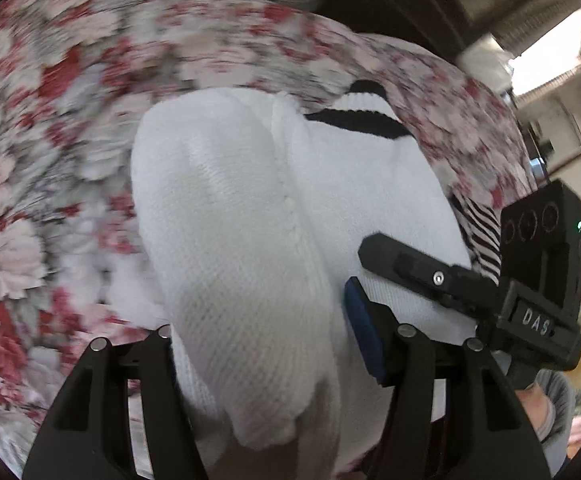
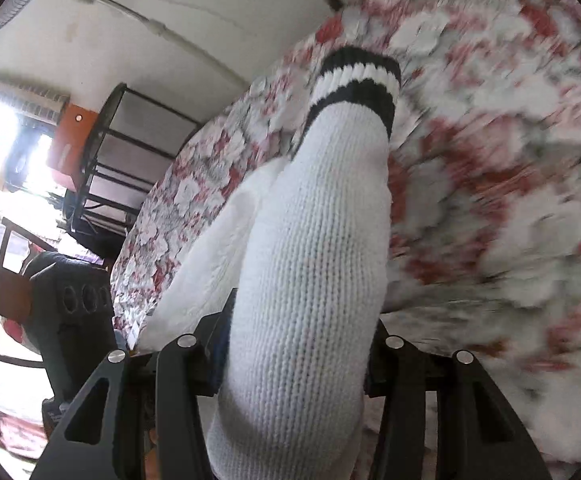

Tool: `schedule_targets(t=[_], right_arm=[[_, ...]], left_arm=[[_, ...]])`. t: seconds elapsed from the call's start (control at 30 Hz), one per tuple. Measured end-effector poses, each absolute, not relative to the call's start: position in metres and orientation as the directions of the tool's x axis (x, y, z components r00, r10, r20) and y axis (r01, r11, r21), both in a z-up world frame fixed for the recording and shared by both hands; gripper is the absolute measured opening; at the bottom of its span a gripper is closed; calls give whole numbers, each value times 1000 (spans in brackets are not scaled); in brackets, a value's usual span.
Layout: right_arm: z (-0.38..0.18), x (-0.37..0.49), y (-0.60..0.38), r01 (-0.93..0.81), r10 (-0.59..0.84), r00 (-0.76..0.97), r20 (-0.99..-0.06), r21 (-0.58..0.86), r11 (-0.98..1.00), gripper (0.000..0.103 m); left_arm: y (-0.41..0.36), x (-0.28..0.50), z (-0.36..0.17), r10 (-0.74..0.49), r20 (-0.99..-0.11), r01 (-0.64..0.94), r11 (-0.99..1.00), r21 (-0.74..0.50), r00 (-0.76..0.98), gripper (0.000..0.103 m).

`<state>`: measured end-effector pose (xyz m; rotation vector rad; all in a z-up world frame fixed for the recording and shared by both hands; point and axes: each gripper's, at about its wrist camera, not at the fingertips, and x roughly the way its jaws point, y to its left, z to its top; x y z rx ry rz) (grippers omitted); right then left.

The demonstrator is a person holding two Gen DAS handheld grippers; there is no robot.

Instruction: Fold small clothes

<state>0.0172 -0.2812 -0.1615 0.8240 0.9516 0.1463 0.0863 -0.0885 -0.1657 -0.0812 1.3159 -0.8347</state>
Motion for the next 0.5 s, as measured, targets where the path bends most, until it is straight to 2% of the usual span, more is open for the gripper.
schedule_targets(t=[0.13, 0.23, 0.5], right_arm=[[-152, -20, -305, 227, 430, 656, -620, 706, 670, 49], [-149, -32, -319, 243, 417, 674, -609, 717, 654, 49], [-122, -77, -363, 236, 345, 753, -560, 719, 653, 49]], left_arm=[[-117, 61, -144, -577, -817, 554, 683, -476, 9, 56], [-139, 39, -130, -535, -843, 615, 684, -394, 55, 57], [-195, 24, -107, -587, -809, 653, 608, -451, -13, 56]])
